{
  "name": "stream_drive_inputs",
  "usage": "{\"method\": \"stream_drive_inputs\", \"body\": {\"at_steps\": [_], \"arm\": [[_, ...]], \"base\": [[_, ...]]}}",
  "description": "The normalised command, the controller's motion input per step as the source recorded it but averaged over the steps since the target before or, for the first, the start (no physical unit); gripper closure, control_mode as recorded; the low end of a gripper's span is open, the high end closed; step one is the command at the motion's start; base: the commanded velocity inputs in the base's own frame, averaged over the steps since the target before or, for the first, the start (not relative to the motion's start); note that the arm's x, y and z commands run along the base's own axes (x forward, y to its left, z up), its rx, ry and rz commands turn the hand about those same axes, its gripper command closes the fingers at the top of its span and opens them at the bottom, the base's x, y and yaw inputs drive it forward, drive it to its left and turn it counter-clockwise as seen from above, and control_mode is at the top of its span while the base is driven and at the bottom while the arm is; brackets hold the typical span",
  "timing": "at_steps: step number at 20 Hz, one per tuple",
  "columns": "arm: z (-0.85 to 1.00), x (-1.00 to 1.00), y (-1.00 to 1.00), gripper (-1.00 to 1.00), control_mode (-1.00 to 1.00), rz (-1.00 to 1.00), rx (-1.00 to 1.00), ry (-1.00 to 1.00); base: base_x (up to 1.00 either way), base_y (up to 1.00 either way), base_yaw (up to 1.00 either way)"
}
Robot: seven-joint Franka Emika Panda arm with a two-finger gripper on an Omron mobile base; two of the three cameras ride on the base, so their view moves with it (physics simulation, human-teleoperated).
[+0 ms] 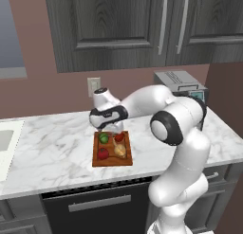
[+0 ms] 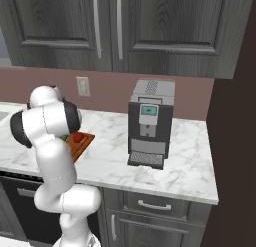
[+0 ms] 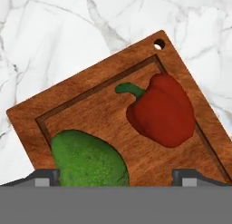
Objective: Place the avocado, onion, tomato, and bell pepper on the cutting board.
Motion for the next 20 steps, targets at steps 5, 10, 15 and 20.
{"method": "stream_drive_inputs", "body": {"at_steps": [5,10,15,20], "arm": [[0.59,-0.52,-0.22,-1.00,-1.00,-0.07,0.03,-0.08],[0.72,-0.66,-0.14,-1.00,-1.00,-0.05,0.07,-0.28],[0.52,-0.70,-0.12,-1.00,-1.00,-0.03,0.08,-0.38],[-0.02,-0.88,-0.26,-1.00,-1.00,0.00,0.07,-0.40]], "base": [[0.00,0.00,0.00],[0.00,0.00,0.00],[0.00,0.00,0.00],[0.00,0.00,0.00]]}}
